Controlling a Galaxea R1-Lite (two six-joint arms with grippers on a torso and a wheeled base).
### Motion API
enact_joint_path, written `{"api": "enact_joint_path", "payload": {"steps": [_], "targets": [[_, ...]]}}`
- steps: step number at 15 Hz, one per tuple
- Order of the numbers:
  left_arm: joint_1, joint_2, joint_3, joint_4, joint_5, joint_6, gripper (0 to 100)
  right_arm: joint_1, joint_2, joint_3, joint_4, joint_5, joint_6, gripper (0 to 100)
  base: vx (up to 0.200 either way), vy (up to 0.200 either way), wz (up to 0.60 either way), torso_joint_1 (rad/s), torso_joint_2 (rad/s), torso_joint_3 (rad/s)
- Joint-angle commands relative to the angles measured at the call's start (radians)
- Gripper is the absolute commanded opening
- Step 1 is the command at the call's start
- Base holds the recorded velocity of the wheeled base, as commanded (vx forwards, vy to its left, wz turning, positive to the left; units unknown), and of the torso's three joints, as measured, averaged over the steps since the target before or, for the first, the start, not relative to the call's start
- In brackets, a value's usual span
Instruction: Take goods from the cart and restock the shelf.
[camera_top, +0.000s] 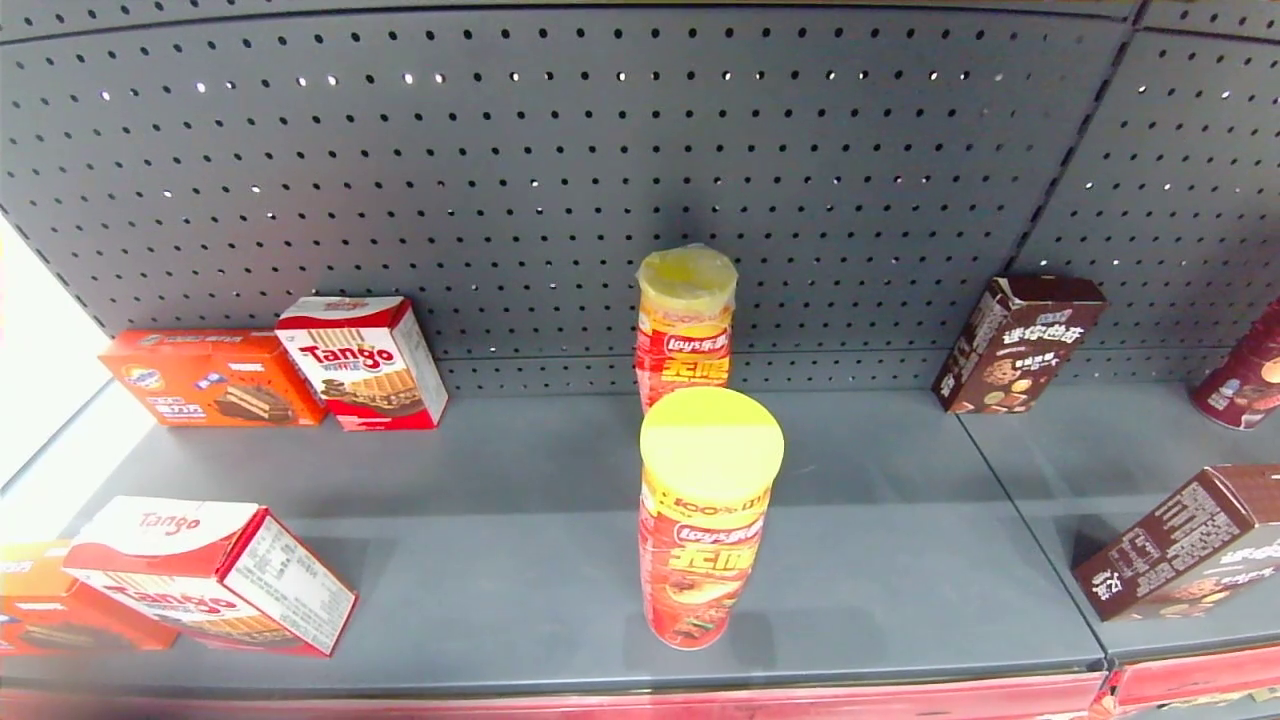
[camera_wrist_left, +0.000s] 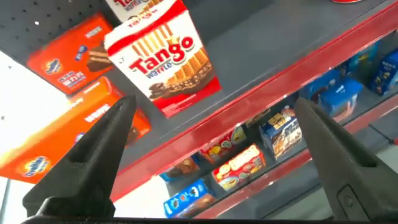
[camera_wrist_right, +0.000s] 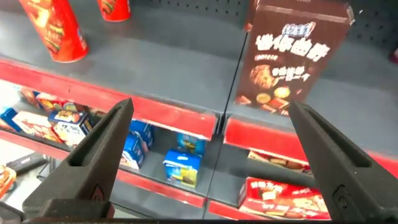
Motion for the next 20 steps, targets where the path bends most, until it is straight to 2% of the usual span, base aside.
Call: {"api": "enact_joint_path", "payload": {"steps": [1, 2, 3, 4, 5, 7, 8, 9, 10, 12, 13, 14, 16, 17, 18, 19, 20], "targets": [[0.005, -0.016, 0.161, -0.118, 0.005, -0.029, 100, 0.000, -0.014, 0.074, -0.024, -0.001, 0.021, 100, 0.000, 0.000, 0.00, 0.000, 0.00, 0.000], [0.005, -0.014, 0.201, -0.164, 0.020, -0.051, 100, 0.000, -0.014, 0.118, -0.064, -0.003, 0.021, 100, 0.000, 0.000, 0.00, 0.000, 0.00, 0.000], [0.008, -0.014, 0.232, -0.204, 0.045, -0.089, 100, -0.006, -0.014, 0.172, -0.133, -0.004, 0.024, 100, 0.000, 0.000, 0.00, 0.000, 0.00, 0.000], [0.008, -0.014, 0.238, -0.218, 0.072, -0.138, 100, -0.007, -0.014, 0.176, -0.151, -0.006, 0.041, 100, 0.000, 0.000, 0.00, 0.000, 0.00, 0.000], [0.008, -0.014, 0.238, -0.216, 0.089, -0.171, 100, -0.012, -0.014, 0.176, -0.151, -0.011, 0.058, 100, 0.000, 0.000, 0.00, 0.000, 0.00, 0.000], [0.025, 0.009, 0.238, -0.216, 0.111, -0.218, 100, -0.061, 0.041, 0.198, -0.162, -0.026, 0.108, 100, 0.000, 0.000, 0.00, 0.000, 0.00, 0.000], [0.058, 0.044, 0.238, -0.216, 0.109, -0.230, 100, -0.081, 0.089, 0.212, -0.168, -0.026, 0.113, 100, 0.000, 0.000, 0.00, 0.000, 0.00, 0.000], [0.127, 0.101, 0.238, -0.216, 0.104, -0.232, 100, -0.125, 0.125, 0.210, -0.167, -0.024, 0.102, 100, 0.000, 0.000, 0.00, 0.000, 0.00, 0.000], [0.158, 0.124, 0.238, -0.216, 0.104, -0.232, 100, -0.164, 0.139, 0.210, -0.167, -0.024, 0.101, 100, 0.000, 0.000, 0.00, 0.000, 0.00, 0.000], [0.210, 0.124, 0.238, -0.216, 0.103, -0.232, 100, -0.359, 0.168, 0.210, -0.167, -0.024, 0.102, 100, 0.000, 0.000, 0.00, 0.000, 0.00, 0.000], [0.232, 0.113, 0.238, -0.216, 0.101, -0.233, 100, -0.409, 0.151, 0.210, -0.167, -0.024, 0.102, 100, 0.000, 0.000, 0.00, 0.000, 0.00, 0.000], [0.270, 0.058, 0.238, -0.216, 0.098, -0.249, 100, -0.451, 0.076, 0.212, -0.170, -0.024, 0.107, 100, 0.000, 0.000, 0.00, 0.000, 0.00, 0.000], [0.275, 0.010, 0.238, -0.216, 0.089, -0.252, 100, -0.449, 0.073, 0.212, -0.173, -0.023, 0.105, 100, 0.000, 0.000, 0.00, 0.000, 0.00, 0.000], [0.275, -0.013, 0.238, -0.216, 0.085, -0.253, 100, -0.448, 0.073, 0.212, -0.174, 0.009, 0.091, 100, 0.000, 0.000, 0.00, 0.000, 0.00, 0.000], [0.282, -0.039, 0.236, -0.216, 0.072, -0.256, 100, -0.403, 0.055, 0.212, -0.171, 0.071, 0.079, 100, 0.000, 0.000, 0.00, 0.000, 0.00, 0.000], [0.285, -0.059, 0.238, -0.218, 0.054, -0.264, 100, -0.343, 0.024, 0.212, -0.171, 0.074, 0.085, 100, 0.000, 0.000, 0.00, 0.000, 0.00, 0.000], [0.285, -0.065, 0.238, -0.218, 0.049, -0.306, 100, -0.380, 0.003, 0.212, -0.173, 0.063, 0.085, 100, 0.000, 0.000, 0.00, 0.000, 0.00, 0.000]]}}
